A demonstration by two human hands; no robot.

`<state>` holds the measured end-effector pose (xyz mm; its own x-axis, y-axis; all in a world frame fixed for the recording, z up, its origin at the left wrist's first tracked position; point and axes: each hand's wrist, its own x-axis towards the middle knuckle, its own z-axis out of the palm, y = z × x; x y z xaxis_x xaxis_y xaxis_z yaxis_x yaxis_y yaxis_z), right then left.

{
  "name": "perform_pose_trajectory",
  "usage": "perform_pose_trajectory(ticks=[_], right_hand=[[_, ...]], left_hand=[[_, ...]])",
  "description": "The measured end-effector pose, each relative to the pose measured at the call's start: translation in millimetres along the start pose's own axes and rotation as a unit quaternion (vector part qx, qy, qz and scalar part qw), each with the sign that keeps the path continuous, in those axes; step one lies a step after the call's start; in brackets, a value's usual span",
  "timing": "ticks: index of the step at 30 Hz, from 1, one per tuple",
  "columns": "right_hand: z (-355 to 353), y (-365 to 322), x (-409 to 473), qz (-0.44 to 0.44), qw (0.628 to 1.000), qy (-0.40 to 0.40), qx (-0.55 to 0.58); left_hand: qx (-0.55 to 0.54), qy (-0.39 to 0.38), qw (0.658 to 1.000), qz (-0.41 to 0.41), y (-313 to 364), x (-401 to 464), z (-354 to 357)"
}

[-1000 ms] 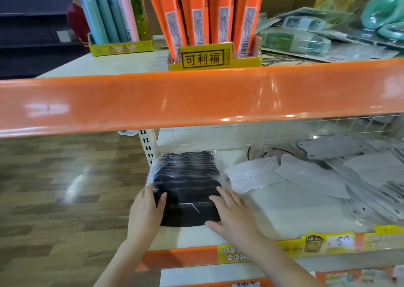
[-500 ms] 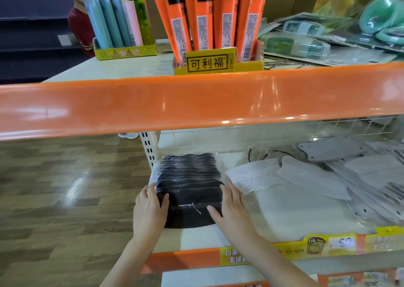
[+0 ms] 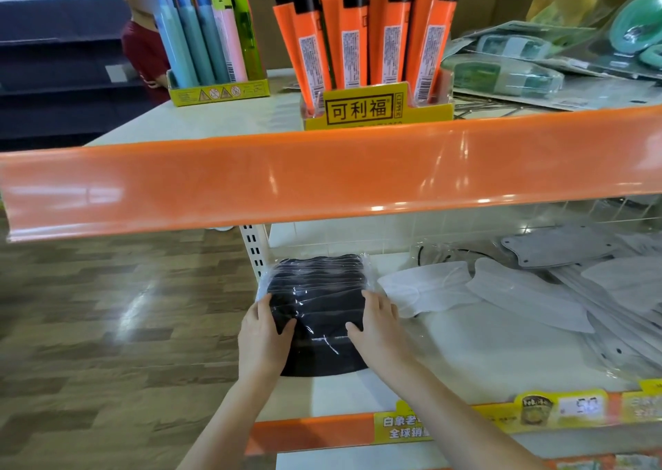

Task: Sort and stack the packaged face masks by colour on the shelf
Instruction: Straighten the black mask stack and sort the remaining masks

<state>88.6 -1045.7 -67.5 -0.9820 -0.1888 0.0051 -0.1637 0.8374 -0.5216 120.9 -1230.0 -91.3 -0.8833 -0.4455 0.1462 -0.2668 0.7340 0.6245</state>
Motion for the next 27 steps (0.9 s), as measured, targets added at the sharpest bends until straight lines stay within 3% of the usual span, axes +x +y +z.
perform_pose_trajectory(ticks=[9, 13, 16, 27], right_hand=[[11.0, -2.5, -1.5, -0.002, 0.996, 0.054, -0.077], [10.2, -1.9, -6.5, -0.067, 0.982, 0.120, -0.129], [17.7, 2.3, -14.0, -0.133, 0.977, 0.082, -0.146], [33.7, 4.8, -4.9, -0.149, 0.969, 0.115, -0.161]], left_hand=[[0.098, -0.004, 0.994, 0.047, -6.5, 9.5, 4.5], [0.148, 0.006, 0.988, 0.053, -10.2, 8.2, 7.1], [0.182, 0.034, 0.980, 0.072, -10.9, 3.4, 11.1], [0.151, 0.110, 0.964, 0.187, 5.0, -13.7, 23.3]])
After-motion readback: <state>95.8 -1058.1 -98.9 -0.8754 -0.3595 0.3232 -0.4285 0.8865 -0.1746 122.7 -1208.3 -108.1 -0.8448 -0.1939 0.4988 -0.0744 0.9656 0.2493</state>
